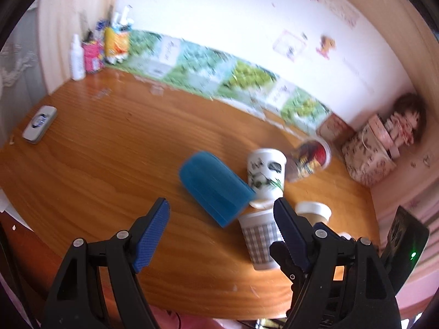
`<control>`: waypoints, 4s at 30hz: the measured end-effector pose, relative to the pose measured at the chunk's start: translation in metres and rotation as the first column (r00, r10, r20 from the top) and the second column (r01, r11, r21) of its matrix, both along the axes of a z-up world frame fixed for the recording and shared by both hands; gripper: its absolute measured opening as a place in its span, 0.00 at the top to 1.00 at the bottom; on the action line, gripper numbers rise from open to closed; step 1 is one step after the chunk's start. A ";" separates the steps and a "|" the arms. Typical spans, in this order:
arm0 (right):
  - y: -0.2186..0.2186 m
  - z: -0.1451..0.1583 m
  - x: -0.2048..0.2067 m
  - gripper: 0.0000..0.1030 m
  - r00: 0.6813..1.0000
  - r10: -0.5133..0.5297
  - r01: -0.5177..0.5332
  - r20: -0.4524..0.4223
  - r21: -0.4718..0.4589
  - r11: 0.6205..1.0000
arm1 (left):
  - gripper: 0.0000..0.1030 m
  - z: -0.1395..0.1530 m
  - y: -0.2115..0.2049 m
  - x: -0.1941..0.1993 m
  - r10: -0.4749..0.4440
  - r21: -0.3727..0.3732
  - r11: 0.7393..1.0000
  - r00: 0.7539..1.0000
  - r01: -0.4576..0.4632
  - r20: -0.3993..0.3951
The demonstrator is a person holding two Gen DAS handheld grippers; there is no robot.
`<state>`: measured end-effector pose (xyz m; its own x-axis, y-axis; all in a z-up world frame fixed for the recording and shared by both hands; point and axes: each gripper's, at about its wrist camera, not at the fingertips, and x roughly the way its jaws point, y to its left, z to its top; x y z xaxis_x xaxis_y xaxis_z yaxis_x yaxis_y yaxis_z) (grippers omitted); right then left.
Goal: Flip cup upright
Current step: 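Move the right gripper to the upright plaid cup, then close the right gripper around the plaid cup, then shift the plaid cup upright on the table and open the right gripper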
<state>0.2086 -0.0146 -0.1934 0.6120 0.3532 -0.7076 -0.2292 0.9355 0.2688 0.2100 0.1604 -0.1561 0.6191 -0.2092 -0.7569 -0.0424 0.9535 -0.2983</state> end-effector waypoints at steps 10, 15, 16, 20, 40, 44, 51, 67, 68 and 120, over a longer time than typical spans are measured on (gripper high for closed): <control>0.030 -0.015 0.000 0.00 0.995 0.009 0.001 0.099 -0.091 0.996 | 0.21 -0.007 0.027 -0.014 0.044 0.045 0.998 0.995 -0.048 0.088; 0.042 -0.023 0.005 0.00 0.996 0.022 -0.014 0.087 -0.098 0.995 | 0.21 -0.013 0.037 -0.019 0.049 0.072 0.996 0.995 -0.056 0.092; 0.045 -0.024 0.006 0.00 0.996 0.028 -0.019 0.087 -0.110 0.994 | 0.21 -0.015 0.039 -0.018 0.047 0.066 0.996 0.996 -0.053 0.080; 0.055 -0.030 0.009 0.00 0.995 0.044 -0.030 0.088 -0.162 0.986 | 0.21 -0.022 0.045 -0.015 0.035 0.040 0.999 0.999 -0.037 0.042; 0.050 -0.052 0.031 0.22 0.999 0.041 -0.038 0.009 -0.193 0.980 | 0.21 -0.036 0.027 -0.005 -0.060 0.065 0.996 0.998 0.061 -0.023; 0.049 -0.053 0.030 0.23 0.998 0.058 -0.054 0.014 -0.191 0.980 | 0.21 -0.036 0.026 -0.006 -0.058 0.064 0.996 0.998 0.059 -0.020; 0.043 -0.051 0.028 0.26 0.998 0.066 -0.062 0.017 -0.162 0.985 | 0.21 -0.036 0.022 -0.008 -0.056 0.070 0.996 0.998 0.057 -0.022; 0.018 -0.032 0.013 0.29 0.995 0.065 -0.057 0.080 -0.097 0.994 | 0.21 -0.032 -0.004 -0.024 -0.074 0.086 0.993 0.997 0.075 -0.016; 0.017 -0.030 0.012 0.29 0.994 0.065 -0.057 0.091 -0.093 0.994 | 0.21 -0.032 -0.005 -0.027 -0.075 0.088 0.993 0.997 0.076 -0.015; -0.052 0.077 -0.076 0.19 0.997 0.076 -0.076 0.013 -0.028 0.997 | 0.11 0.055 -0.026 -0.097 -0.035 0.020 0.999 0.996 0.034 0.082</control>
